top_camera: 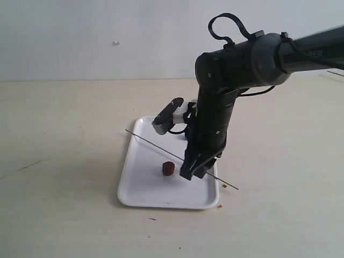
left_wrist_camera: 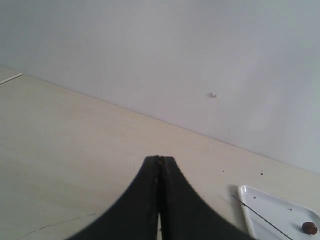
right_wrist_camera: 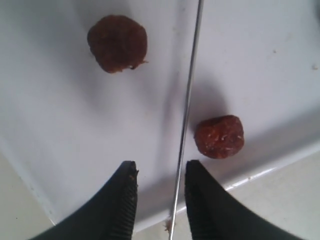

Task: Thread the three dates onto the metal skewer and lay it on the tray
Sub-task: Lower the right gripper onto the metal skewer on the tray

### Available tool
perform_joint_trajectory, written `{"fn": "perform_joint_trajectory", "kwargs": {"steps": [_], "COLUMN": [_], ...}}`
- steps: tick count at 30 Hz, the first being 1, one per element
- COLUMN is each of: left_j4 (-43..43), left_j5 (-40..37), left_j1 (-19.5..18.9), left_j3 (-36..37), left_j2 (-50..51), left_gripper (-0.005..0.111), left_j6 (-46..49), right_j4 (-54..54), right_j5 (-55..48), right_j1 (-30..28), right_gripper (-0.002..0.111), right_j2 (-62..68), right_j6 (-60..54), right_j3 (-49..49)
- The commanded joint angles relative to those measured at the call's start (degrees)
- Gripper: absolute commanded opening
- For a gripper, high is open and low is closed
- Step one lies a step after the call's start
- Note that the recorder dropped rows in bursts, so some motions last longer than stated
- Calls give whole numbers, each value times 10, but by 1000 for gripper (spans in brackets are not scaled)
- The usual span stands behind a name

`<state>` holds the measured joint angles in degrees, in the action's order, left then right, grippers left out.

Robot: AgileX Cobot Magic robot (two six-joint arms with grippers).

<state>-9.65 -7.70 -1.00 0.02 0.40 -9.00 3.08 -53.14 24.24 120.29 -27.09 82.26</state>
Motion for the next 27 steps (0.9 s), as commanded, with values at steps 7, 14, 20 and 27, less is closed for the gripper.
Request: {"fn": "perform_joint_trajectory", "kwargs": {"steps": [7, 14, 20, 27], "left_j4": [1, 1, 1, 1], "left_j5": [0, 0, 0, 0], "left_j1": [5, 5, 5, 5], "left_j3": [0, 0, 0, 0], "left_j2": [-4, -4, -4, -4], "left_gripper": [0, 0, 0, 0], "left_j6": [0, 0, 0, 0], "right_j4": [-7, -7, -8, -31], "right_j5": [19, 2, 7, 12], "right_j1": [0, 0, 0, 0], "right_gripper": [34, 34, 34, 34], "right_j2": [1, 17, 18, 18], "right_j6": [3, 4, 3, 19], "right_j3": [-2, -2, -2, -2]}}
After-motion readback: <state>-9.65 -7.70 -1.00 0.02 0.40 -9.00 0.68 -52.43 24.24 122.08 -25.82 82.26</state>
